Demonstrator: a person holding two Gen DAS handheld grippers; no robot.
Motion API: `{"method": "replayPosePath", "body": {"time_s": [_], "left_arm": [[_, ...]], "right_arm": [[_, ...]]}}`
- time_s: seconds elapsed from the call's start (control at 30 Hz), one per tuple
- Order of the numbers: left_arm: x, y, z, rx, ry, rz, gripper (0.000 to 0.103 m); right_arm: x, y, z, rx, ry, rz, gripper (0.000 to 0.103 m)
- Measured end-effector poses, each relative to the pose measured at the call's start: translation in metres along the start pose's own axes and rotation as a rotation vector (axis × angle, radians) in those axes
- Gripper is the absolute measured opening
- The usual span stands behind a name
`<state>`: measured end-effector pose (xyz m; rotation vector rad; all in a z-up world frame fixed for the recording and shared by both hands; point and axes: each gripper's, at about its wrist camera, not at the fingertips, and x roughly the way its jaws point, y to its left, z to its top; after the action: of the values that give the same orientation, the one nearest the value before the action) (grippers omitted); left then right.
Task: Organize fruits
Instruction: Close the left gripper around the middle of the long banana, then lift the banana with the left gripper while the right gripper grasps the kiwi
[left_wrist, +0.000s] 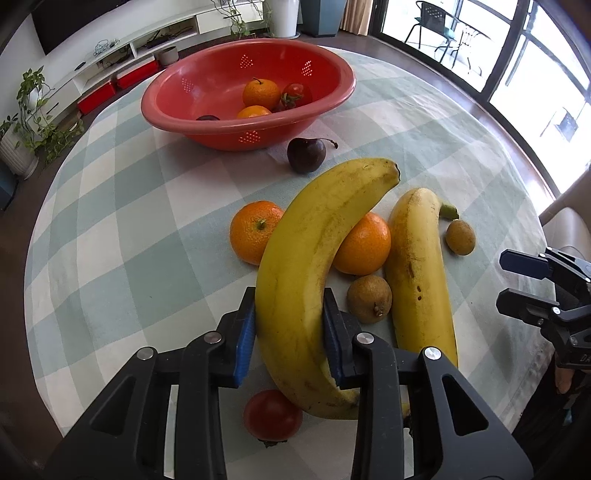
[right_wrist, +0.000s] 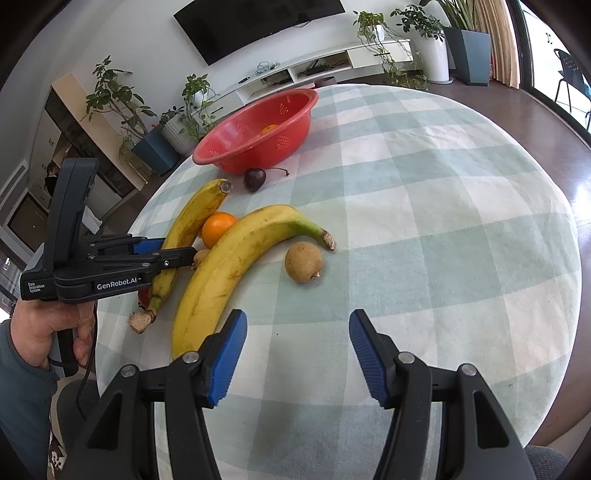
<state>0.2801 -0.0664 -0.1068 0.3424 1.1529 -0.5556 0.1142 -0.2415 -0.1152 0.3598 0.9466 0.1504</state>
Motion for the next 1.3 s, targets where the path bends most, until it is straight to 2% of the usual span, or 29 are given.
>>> {"method": "replayPosePath", "body": {"time_s": [0.27, 0.53, 0.63, 1.03, 1.3], "left_arm": [[0.011, -0.003, 0.006, 0.022, 0.046, 0.034, 0.031], [0.016, -0.001, 0.012, 0.007, 0.036, 0.026, 0.031], [0.015, -0.007, 0.012, 0.045, 0.031, 0.053, 0.029], [-0.004, 0.003, 0.0, -0.023, -0.049, -0.003, 0.029], [-0.039, 0.011, -0.015, -0.081, -0.142, -0.046, 0.029]], "right_arm": [[0.001, 0.002, -0.001, -0.003, 0.008, -0.003, 0.062], [0.002, -0.001, -0.002, 0.004, 0.014, 0.0, 0.062], [0.003, -0.001, -0.003, 0.005, 0.014, -0.001, 0.062], [0.0, -0.002, 0.001, -0.001, -0.003, -0.021, 0.062], [0.003, 0.006, 0.021, -0.082, -0.017, -0.082, 0.059]]}}
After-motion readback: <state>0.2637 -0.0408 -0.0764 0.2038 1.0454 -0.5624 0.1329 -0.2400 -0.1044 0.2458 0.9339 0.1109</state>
